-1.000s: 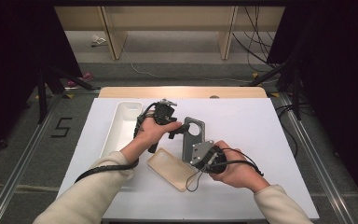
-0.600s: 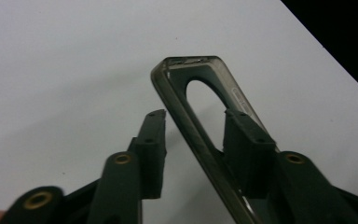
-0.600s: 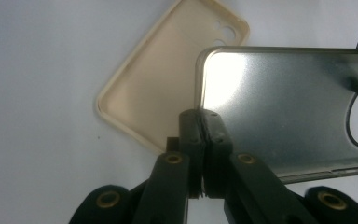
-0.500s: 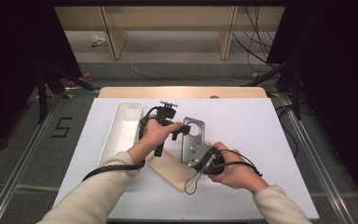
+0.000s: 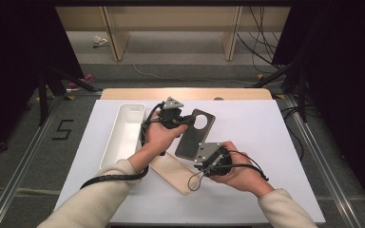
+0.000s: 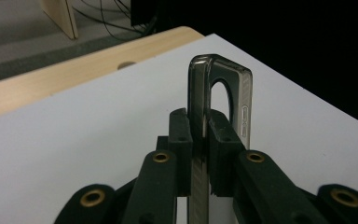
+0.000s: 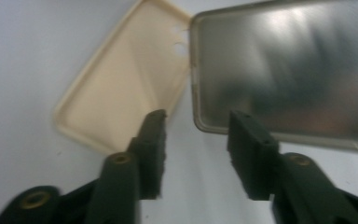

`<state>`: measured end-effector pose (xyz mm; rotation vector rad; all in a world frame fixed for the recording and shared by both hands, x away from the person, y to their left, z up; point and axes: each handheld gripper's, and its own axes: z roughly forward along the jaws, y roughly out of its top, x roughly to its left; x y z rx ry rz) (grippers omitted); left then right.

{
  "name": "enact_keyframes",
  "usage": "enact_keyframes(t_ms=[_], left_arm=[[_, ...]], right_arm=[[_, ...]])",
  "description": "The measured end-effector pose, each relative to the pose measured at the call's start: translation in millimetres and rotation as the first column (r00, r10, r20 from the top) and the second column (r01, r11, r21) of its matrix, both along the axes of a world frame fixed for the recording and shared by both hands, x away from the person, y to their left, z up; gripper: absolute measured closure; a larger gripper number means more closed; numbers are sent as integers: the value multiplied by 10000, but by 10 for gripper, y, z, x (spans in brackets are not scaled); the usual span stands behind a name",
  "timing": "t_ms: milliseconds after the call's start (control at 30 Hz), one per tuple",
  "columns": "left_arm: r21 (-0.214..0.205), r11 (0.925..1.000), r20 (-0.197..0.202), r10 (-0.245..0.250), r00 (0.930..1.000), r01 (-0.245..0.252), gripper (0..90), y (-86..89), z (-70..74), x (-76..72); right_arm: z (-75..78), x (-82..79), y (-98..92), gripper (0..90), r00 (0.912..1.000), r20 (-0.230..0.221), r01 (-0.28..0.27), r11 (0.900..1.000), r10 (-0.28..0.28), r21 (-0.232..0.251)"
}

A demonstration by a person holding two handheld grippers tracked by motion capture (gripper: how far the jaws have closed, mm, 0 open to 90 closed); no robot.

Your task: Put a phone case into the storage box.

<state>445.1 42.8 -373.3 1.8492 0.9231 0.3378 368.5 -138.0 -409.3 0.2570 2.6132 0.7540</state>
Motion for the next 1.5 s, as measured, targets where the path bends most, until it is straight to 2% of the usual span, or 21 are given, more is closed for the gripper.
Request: enact_keyframes(t_ms=[133, 267, 500, 633, 800, 867, 900, 967, 1100, 1167, 1367, 1500], left_arm=[[-384, 9990, 368, 230, 9991, -215, 814, 124, 9, -10], [-588, 9978, 669, 339, 9972, -300, 814, 269, 8, -37], [-1173, 9927, 995, 405, 9942, -287, 813, 524, -20, -129], [-1523, 9877, 1106, 516, 9925, -344, 813, 681, -37, -189], [-1874, 9816, 1389, 634, 9883, -366, 813, 851, -64, -291], [-2273, 9732, 1392, 671, 9880, -341, 813, 895, -91, -348], [-2424, 9696, 1423, 704, 9873, -342, 813, 909, -108, -373], [-2222, 9746, 1396, 611, 9883, -289, 813, 925, -109, -387], [-2268, 9733, 1609, 733, 9842, -354, 813, 976, -55, -395], [-2222, 9745, 1710, 723, 9826, -330, 813, 990, -36, -403], [-2278, 9732, 1766, 745, 9815, -329, 813, 1035, -6, -404], [-2292, 9727, 1790, 800, 9806, -375, 813, 1073, 6, -398]], right_arm=[[-2, 46, -68, 386, 9979, 63, 634, 9968, -638, 497], [-24, 88, -144, 309, 9940, -198, 1086, 9902, -1073, 881], [-9, 136, -277, 211, 9826, -611, 1838, 9660, -1754, 1820], [-34, 157, -343, 186, 9743, -841, 2228, 9501, -2091, 2181], [-67, 161, -376, 188, 9693, -1016, 2418, 9431, -2239, 2283], [-79, 163, -395, 188, 9662, -1158, 2525, 9361, -2303, 2449], [-88, 164, -417, 187, 9630, -1235, 2645, 9282, -2396, 2616], [-91, 167, -428, 186, 9617, -1294, 2683, 9255, -2414, 2672], [-112, 159, -451, 181, 9573, -1431, 2826, 9185, -2514, 2767], [-122, 154, -460, 181, 9574, -1439, 2819, 9192, -2505, 2750], [-125, 147, -463, 179, 9563, -1521, 2848, 9131, -2497, 2918], [-132, 145, -461, 179, 9519, -1660, 2980, 9039, -2575, 3069]])
